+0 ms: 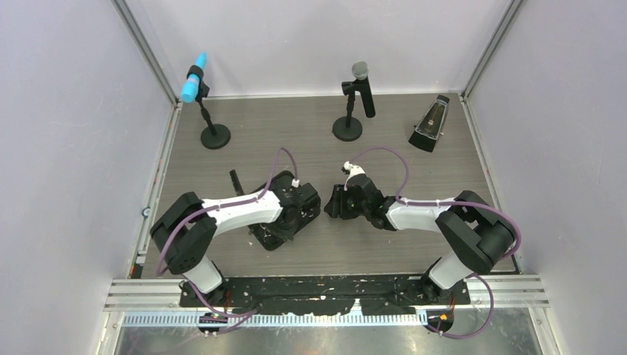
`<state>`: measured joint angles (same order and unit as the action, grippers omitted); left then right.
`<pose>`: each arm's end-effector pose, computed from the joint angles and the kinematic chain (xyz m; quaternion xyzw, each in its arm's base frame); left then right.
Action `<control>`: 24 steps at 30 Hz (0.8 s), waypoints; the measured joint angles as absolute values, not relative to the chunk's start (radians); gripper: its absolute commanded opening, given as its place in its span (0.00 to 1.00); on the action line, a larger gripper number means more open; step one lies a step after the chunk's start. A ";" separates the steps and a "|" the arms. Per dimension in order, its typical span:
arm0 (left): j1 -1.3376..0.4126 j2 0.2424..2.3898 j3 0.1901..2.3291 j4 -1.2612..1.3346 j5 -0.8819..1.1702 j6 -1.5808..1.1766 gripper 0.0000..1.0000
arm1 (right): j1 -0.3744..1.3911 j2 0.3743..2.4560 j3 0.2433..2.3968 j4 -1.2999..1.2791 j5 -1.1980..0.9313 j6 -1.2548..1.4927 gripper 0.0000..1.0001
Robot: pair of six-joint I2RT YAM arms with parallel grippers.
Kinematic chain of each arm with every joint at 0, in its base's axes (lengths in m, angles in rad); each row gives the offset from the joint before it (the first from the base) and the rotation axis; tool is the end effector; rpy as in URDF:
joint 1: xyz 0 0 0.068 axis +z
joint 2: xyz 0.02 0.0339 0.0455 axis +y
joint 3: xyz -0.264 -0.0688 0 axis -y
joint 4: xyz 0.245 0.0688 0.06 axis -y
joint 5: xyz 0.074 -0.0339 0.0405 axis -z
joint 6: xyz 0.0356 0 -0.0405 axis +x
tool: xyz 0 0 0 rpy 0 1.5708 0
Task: Sort the hair-cutting tools
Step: Place the scissors in the hairdressing tool bag.
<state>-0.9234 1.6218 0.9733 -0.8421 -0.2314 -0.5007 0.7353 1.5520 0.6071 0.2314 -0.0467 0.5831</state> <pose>0.1716 -0.2134 0.1687 0.2037 0.9714 0.0613 0.1055 0.2140 0.1958 0.1423 -0.0788 0.9059 0.2713 0.3155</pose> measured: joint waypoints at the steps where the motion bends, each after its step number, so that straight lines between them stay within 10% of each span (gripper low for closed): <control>1: -0.916 1.608 0.962 -0.842 -0.226 -0.496 0.00 | 0.735 1.552 0.607 0.231 -0.047 0.583 0.43; 24: -0.904 1.584 0.950 -0.763 -0.094 -0.583 0.00 | 0.835 1.510 0.532 0.458 -0.291 0.663 0.20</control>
